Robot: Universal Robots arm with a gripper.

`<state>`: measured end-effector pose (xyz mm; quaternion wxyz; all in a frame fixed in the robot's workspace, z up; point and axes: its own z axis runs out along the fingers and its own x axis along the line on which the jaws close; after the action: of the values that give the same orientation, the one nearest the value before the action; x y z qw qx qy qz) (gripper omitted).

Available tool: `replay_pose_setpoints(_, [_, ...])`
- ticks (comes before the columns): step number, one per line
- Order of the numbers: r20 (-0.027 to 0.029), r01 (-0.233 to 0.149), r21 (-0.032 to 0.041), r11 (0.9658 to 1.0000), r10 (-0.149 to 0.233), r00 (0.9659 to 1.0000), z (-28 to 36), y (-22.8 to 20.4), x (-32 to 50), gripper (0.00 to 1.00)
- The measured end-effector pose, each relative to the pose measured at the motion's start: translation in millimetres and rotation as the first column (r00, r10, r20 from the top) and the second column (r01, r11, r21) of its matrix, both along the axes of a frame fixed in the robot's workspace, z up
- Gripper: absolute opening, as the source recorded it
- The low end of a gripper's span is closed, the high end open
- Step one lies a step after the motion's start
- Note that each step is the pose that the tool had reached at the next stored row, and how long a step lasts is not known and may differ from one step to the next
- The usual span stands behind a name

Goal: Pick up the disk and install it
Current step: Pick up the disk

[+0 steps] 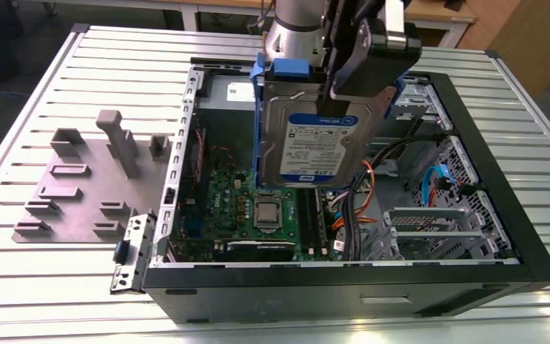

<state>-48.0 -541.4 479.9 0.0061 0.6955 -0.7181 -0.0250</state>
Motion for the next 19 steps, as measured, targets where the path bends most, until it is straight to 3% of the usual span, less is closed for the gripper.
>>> replay_pose_setpoints(13, [-0.0021,0.0,0.0,1.0,0.0,1.0,-0.8,0.3,31.0,0.35])
replay_pose_setpoints(19, [-0.0022,0.0,0.0,1.0,0.0,1.0,-1.0,0.3,37.0,0.35])
